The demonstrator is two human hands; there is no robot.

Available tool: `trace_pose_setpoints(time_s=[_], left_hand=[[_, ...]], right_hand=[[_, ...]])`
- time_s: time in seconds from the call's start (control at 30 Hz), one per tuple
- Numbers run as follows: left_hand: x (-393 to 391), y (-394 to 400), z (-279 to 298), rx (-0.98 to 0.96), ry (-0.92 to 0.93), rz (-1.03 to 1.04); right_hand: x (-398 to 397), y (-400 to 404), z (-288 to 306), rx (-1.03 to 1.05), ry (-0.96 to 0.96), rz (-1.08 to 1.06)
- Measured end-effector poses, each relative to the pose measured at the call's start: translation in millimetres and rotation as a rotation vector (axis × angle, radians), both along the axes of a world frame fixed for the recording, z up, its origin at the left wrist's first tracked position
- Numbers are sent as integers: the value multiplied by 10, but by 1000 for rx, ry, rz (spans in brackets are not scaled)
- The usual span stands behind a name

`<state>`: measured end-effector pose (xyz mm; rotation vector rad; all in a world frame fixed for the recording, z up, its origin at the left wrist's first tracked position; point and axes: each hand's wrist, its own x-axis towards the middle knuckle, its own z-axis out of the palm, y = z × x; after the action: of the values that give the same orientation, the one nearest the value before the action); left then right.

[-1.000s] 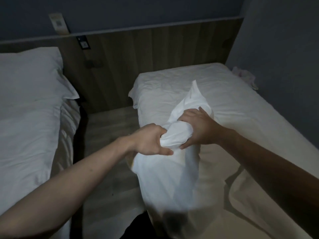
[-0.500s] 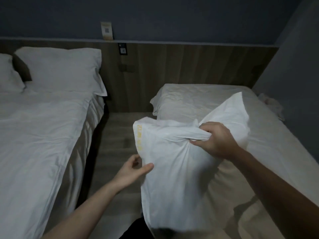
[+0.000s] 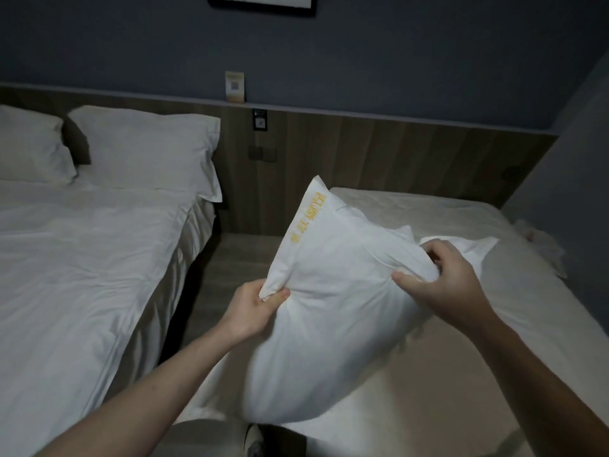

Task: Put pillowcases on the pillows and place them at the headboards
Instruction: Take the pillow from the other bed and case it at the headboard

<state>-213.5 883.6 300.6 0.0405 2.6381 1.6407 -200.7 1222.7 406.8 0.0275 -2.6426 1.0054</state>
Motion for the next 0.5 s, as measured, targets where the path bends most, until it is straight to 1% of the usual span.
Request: trace_pose_setpoints(time_s=[0.07, 0.17, 0.23, 0.3, 0.37, 0.43, 0.5], left_hand=[[-123, -75, 80, -37, 61, -84], [-277, -102, 213, -259, 183, -243], [-405, -131, 235, -367, 237, -308], [-567, -228, 245, -391, 255, -324], [-764, -411, 266, -372, 247, -335], [-960, -651, 309, -337, 210, -352], [-1148, -887, 356, -308, 154, -375]], right_hand=[[-125, -97, -11, -77, -35, 10], [-405, -344, 31, -155, -92, 102], [-685, -503, 0, -256, -196, 174], [-980, -633, -110, -335, -298, 198], [-1219, -728, -265, -399, -396, 207], [-1361, -829, -425, -457, -513, 259], [-1471, -938, -589, -466, -600, 289]])
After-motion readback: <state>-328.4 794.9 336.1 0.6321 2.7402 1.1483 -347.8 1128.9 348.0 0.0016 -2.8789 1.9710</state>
